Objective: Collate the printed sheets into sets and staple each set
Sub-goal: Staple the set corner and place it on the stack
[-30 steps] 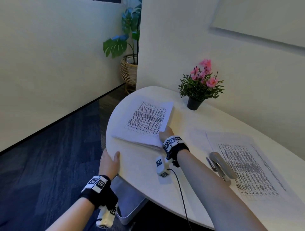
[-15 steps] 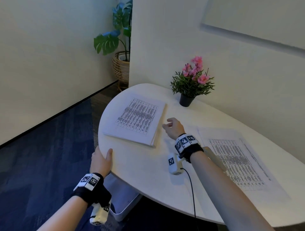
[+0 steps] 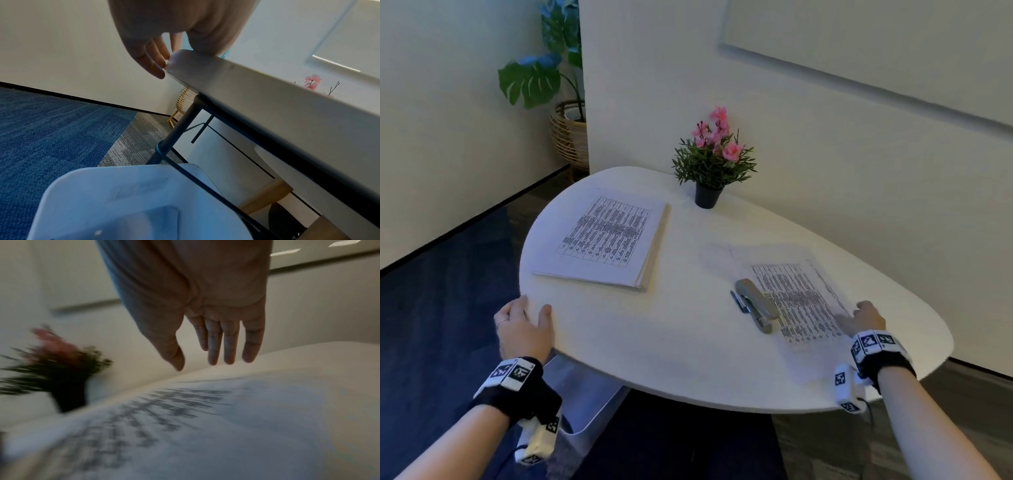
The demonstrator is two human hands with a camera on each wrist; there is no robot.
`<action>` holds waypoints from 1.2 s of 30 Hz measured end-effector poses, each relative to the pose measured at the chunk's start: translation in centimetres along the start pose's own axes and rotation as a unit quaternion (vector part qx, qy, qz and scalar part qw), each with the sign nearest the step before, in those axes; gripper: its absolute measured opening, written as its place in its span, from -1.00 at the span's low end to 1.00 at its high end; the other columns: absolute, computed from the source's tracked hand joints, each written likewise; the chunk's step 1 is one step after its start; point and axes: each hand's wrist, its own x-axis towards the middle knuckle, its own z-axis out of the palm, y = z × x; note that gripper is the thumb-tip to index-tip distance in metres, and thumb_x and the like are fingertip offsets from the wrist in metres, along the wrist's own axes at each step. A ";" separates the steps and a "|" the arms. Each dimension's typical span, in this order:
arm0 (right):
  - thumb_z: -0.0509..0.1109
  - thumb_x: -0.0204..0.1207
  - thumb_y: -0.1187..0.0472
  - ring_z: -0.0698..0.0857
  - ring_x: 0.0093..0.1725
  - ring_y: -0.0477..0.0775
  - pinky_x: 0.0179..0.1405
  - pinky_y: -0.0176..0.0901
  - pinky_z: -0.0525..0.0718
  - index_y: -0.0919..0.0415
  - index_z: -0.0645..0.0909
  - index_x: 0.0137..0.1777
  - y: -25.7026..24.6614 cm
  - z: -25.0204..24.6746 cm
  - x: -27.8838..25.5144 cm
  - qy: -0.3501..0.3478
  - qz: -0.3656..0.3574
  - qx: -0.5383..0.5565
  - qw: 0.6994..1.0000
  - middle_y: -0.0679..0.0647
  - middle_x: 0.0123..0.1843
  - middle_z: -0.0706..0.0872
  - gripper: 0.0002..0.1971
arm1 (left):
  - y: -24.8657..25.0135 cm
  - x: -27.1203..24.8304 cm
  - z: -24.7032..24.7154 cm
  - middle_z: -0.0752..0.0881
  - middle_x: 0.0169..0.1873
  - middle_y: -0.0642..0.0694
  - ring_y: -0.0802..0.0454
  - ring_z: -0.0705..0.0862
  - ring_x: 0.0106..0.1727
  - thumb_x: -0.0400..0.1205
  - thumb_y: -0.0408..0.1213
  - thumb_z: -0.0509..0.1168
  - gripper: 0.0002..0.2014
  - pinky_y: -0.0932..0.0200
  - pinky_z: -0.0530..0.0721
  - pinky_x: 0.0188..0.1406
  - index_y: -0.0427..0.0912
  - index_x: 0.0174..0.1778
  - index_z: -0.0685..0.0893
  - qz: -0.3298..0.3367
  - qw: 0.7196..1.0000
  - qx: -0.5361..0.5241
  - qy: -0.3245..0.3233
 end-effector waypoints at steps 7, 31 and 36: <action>0.54 -0.48 -0.56 0.56 0.28 0.39 0.18 0.27 0.63 0.42 0.35 0.42 6.9 0.9 4.0 -0.045 0.123 -0.105 0.986 0.37 0.30 0.55 0.49 | -0.2 -0.8 -0.7 0.41 0.42 -0.21 -0.21 0.47 0.36 0.65 -0.26 0.29 -0.63 -0.21 0.48 0.31 -0.28 0.37 0.57 0.033 0.999 0.015 -0.007; 0.30 0.64 0.21 0.46 -0.43 0.10 -0.35 -0.09 0.46 0.37 0.51 -0.10 3.3 -0.2 -1.1 -0.013 -0.001 -0.044 0.999 0.19 -0.36 0.51 -0.81 | 0.3 -1.2 -1.5 0.40 0.42 -0.18 -0.24 0.50 0.33 0.66 -0.22 0.28 -0.62 -0.21 0.49 0.24 -0.24 0.38 0.57 0.016 0.999 0.021 -0.029; 0.12 0.70 0.32 0.44 -0.33 0.22 -0.32 -0.07 0.32 0.34 0.40 -0.04 0.3 -4.1 -4.4 0.175 -0.061 0.137 0.973 0.28 -0.25 0.48 -0.89 | 0.4 -1.2 -1.8 0.39 0.43 -0.19 -0.23 0.48 0.35 0.66 -0.22 0.28 -0.64 -0.20 0.48 0.26 -0.22 0.37 0.58 0.017 0.999 0.023 -0.042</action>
